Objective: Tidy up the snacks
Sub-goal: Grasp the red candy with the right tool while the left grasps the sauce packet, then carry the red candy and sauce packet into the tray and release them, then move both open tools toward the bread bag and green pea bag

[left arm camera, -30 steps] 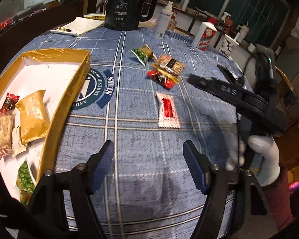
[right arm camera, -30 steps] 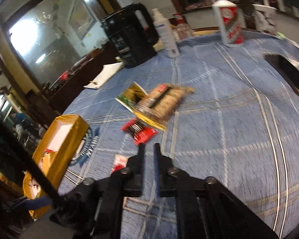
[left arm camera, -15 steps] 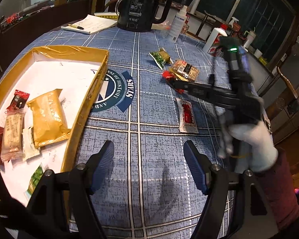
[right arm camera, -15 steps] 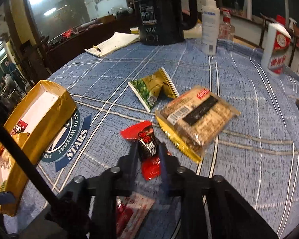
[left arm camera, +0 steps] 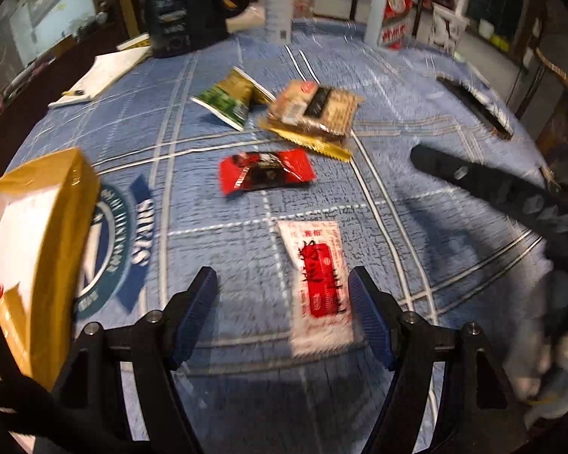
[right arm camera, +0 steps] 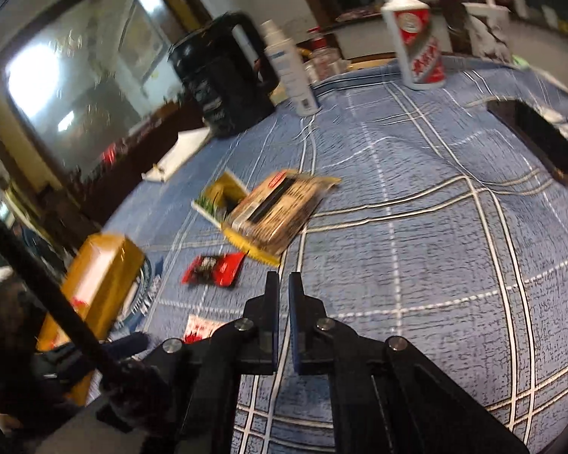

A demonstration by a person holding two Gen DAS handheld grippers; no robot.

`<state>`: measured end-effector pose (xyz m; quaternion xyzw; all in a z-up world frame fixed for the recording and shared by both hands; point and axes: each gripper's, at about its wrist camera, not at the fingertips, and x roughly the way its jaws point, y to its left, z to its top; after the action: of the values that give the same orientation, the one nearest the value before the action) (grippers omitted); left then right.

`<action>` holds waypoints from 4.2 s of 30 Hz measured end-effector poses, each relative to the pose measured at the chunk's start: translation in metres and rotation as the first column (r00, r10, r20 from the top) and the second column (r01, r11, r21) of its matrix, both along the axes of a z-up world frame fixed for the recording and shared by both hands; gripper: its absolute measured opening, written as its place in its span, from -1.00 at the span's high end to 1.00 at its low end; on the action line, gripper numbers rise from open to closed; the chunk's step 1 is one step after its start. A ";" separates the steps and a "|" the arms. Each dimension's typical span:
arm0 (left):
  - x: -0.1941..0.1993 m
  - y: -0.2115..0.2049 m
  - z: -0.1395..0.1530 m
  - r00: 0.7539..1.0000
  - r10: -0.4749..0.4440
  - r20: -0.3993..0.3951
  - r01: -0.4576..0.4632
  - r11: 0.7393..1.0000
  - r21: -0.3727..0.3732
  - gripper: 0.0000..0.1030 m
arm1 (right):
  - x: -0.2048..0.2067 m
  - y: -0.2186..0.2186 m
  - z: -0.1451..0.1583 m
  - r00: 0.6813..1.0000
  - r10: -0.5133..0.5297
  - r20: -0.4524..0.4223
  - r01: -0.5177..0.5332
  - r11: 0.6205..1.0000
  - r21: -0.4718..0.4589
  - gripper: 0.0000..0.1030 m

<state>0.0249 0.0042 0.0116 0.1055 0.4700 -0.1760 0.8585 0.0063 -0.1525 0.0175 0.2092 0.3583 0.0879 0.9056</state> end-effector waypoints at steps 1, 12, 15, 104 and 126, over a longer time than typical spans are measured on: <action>-0.001 -0.003 0.001 1.000 -0.015 0.022 0.015 1.000 0.012 -0.23 | 0.000 -0.004 0.000 1.000 -0.007 0.003 0.007 1.000 0.015 0.88; -0.016 0.029 0.016 0.999 -0.023 0.022 0.025 0.993 -0.111 0.48 | 0.001 0.001 -0.005 0.999 0.037 0.001 -0.037 0.998 0.060 0.49; -0.029 0.063 0.035 1.000 0.011 0.027 -0.005 0.978 -0.210 0.48 | 0.008 0.011 0.001 0.996 0.089 0.002 -0.088 0.993 0.081 0.41; -0.197 0.251 0.092 0.721 0.530 0.447 -0.537 0.835 -0.123 -0.73 | -0.162 0.250 0.062 0.938 0.268 0.219 -0.211 0.945 -0.252 -0.07; -0.204 0.229 0.090 0.758 0.492 0.427 -0.518 0.853 -0.063 -0.73 | -0.178 0.232 0.054 0.957 0.231 0.178 -0.190 0.956 -0.222 -0.10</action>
<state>-0.1792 0.2331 0.1011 0.0361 0.2856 0.1036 0.9520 -0.1715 0.0792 0.0710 0.0664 0.2919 0.1681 0.9392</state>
